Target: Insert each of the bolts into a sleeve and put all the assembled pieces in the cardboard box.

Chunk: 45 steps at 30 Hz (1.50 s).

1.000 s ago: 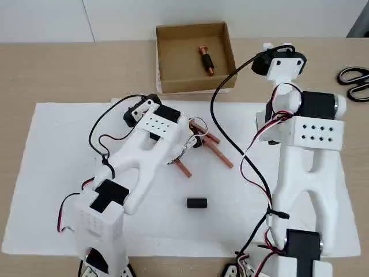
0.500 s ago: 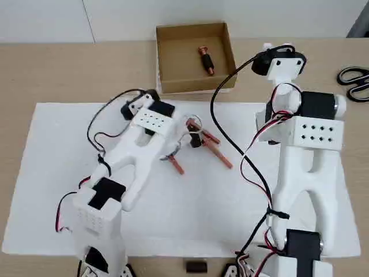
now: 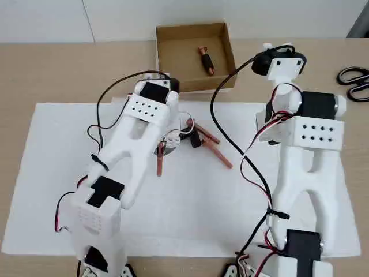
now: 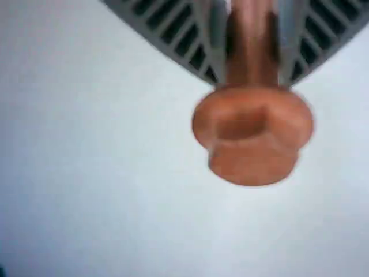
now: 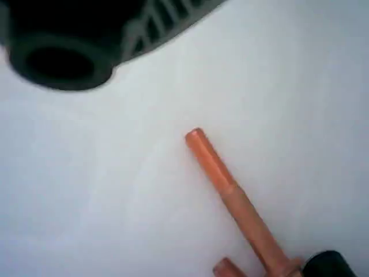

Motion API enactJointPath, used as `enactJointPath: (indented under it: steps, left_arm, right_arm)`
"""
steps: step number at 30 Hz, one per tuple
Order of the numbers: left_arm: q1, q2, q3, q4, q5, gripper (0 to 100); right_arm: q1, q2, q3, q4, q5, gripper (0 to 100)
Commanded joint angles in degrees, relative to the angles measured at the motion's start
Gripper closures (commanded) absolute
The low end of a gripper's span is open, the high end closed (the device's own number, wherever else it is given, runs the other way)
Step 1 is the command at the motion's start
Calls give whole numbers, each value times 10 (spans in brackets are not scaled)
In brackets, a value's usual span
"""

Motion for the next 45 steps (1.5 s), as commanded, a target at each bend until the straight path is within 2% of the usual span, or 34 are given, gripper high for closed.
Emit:
enactJointPath:
  steps: [1, 3, 10, 17, 30, 37, 45]
  left_arm:
    - [-8, -6, -26, 18, -207, 994]
    - [-25, -5, -16, 17, -252, 994]
    - [-89, -6, 15, 11, -246, 992]
    - [-91, -6, 15, -3, -250, 910]
    - [-93, -5, 87, -84, -251, 905]
    - [-90, -27, 72, -54, -265, 904]
    - [-89, -123, 59, -4, -324, 902]
  right_arm:
    - [2, -23, -3, -9, 4, 980]
    - [4, -23, -3, -9, 4, 980]
    - [2, -23, -2, -9, 4, 980]
    - [1, -23, -2, -9, 4, 980]
    - [3, -23, -2, -9, 4, 980]
    - [2, -22, -2, -12, 4, 980]
    - [3, -23, 24, -31, 4, 980]
